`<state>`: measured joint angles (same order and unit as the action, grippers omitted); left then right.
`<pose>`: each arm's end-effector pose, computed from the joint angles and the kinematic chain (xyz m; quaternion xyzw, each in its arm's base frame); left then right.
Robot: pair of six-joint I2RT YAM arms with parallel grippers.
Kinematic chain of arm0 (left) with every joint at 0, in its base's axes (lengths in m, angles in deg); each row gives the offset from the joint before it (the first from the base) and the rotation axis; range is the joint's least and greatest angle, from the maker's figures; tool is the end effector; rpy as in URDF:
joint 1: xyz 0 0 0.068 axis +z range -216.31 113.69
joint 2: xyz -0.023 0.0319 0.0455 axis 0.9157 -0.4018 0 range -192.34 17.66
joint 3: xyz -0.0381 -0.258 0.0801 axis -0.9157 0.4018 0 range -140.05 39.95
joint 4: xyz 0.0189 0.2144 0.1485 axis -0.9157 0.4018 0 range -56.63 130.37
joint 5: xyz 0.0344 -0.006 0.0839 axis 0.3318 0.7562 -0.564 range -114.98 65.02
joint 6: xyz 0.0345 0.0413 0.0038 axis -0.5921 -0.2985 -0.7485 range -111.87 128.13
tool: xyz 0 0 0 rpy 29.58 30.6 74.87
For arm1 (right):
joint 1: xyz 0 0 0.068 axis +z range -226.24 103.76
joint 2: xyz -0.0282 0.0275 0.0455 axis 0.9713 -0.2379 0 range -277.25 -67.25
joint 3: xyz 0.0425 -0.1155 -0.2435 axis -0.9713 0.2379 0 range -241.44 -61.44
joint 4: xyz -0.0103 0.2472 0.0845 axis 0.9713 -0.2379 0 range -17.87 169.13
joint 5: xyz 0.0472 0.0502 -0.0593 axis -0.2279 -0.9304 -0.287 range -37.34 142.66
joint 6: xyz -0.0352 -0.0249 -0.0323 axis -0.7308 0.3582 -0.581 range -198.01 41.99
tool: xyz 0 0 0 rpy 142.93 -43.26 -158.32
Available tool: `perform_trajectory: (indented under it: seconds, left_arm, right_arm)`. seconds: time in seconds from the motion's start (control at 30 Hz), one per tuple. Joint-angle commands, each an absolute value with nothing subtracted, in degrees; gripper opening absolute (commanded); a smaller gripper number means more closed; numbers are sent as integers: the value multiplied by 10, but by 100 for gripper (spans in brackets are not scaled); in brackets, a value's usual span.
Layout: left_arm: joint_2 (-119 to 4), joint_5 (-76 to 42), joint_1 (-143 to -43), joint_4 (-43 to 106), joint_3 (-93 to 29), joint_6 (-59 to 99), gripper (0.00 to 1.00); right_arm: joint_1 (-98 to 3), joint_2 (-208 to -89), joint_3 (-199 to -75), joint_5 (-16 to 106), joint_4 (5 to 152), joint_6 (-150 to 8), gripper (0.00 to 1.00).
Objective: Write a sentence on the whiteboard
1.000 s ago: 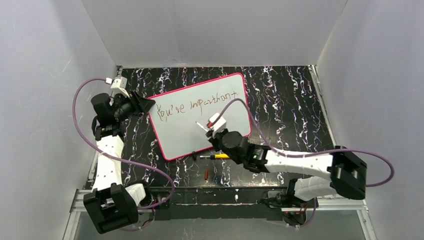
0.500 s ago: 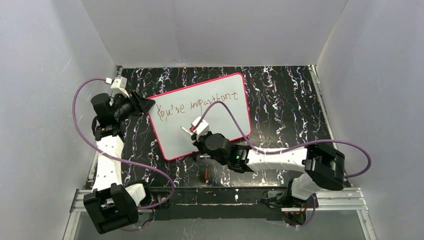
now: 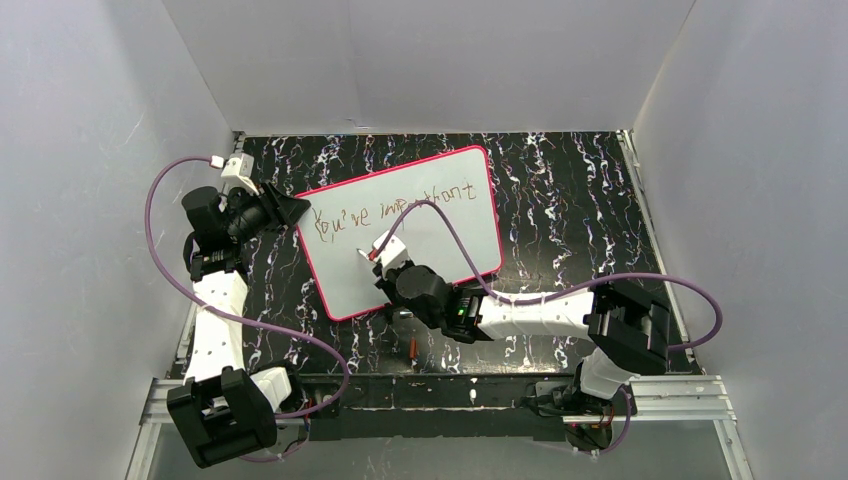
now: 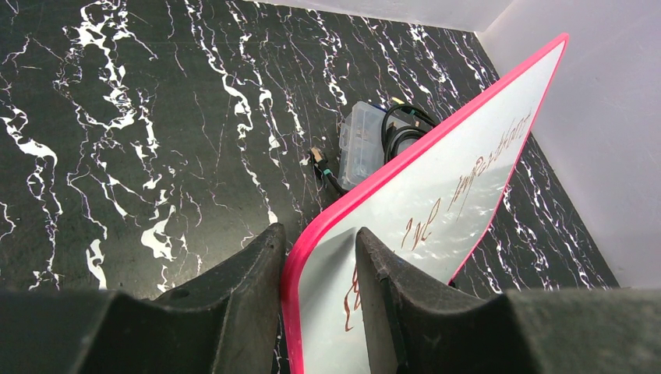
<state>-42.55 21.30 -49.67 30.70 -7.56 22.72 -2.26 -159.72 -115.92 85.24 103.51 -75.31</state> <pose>0.2355 0.0436 0.3301 0.0535 0.7465 -0.2905 0.5962 0.1184 0.3431 0.2493 -0.2986 0.7141 0.1952 0.6023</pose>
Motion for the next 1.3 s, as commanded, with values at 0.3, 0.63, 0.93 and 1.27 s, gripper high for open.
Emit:
perform_trajectory:
  seconds: [0.3, 0.63, 0.93, 1.27]
  left_arm:
    - [-408, 229, -499, 302, -74, 226, 36]
    - [-410, 229, -499, 302, -75, 226, 36]
    - [-410, 229, -500, 302, -75, 226, 36]
    - [-411, 230, -499, 301, -76, 226, 36]
  right_arm:
    - [-19, -1594, -1163, 836, 1012, -752, 1]
    - [-18, -1575, -1152, 900, 1008, -743, 1]
    - [-18, -1581, -1165, 904, 1028, -760, 1]
    - [-18, -1557, -1146, 870, 1070, -773, 1]
